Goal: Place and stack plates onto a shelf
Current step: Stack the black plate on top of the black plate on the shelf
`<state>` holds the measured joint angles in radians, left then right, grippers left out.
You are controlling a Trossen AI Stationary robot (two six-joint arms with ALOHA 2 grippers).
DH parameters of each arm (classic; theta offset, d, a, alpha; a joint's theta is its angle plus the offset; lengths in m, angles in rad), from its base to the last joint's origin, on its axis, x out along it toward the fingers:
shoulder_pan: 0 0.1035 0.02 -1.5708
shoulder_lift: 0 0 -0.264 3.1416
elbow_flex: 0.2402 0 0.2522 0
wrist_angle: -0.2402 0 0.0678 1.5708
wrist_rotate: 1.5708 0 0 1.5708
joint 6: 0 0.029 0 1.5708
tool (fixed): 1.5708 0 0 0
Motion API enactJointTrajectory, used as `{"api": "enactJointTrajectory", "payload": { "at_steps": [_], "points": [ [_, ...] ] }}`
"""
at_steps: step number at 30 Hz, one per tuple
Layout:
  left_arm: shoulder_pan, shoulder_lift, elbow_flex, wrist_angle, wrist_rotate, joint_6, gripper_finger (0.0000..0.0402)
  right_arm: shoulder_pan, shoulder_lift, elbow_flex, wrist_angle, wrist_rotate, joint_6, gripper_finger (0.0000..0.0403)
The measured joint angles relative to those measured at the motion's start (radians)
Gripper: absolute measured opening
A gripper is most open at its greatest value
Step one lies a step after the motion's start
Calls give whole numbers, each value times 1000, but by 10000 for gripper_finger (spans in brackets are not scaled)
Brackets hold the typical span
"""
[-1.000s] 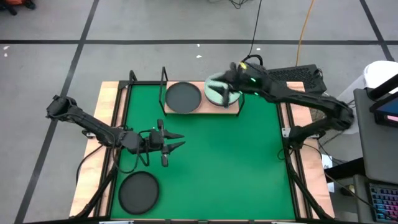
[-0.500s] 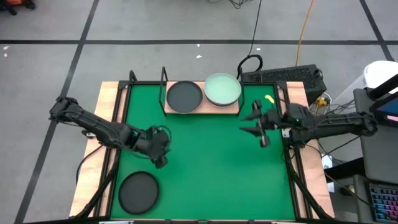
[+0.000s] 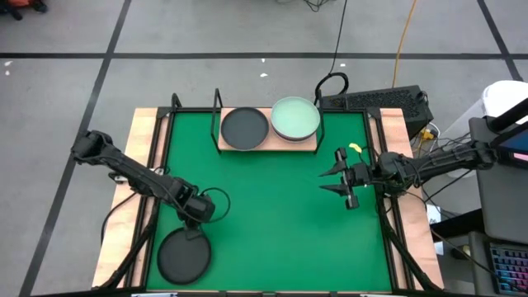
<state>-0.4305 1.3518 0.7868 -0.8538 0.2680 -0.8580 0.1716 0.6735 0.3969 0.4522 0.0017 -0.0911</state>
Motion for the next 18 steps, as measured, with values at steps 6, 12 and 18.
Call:
{"api": "enactJointTrajectory", "payload": {
  "at_steps": [6,12,18],
  "points": [
    [1,0,-47,112,62,38,115,2,0,0,-4,1,-3,135],
    [-1,2,-105,176,65,53,115,1,0,0,-8,1,-3,135],
    [-2,3,-177,256,68,70,115,1,0,0,-8,2,4,135]
  ]
}}
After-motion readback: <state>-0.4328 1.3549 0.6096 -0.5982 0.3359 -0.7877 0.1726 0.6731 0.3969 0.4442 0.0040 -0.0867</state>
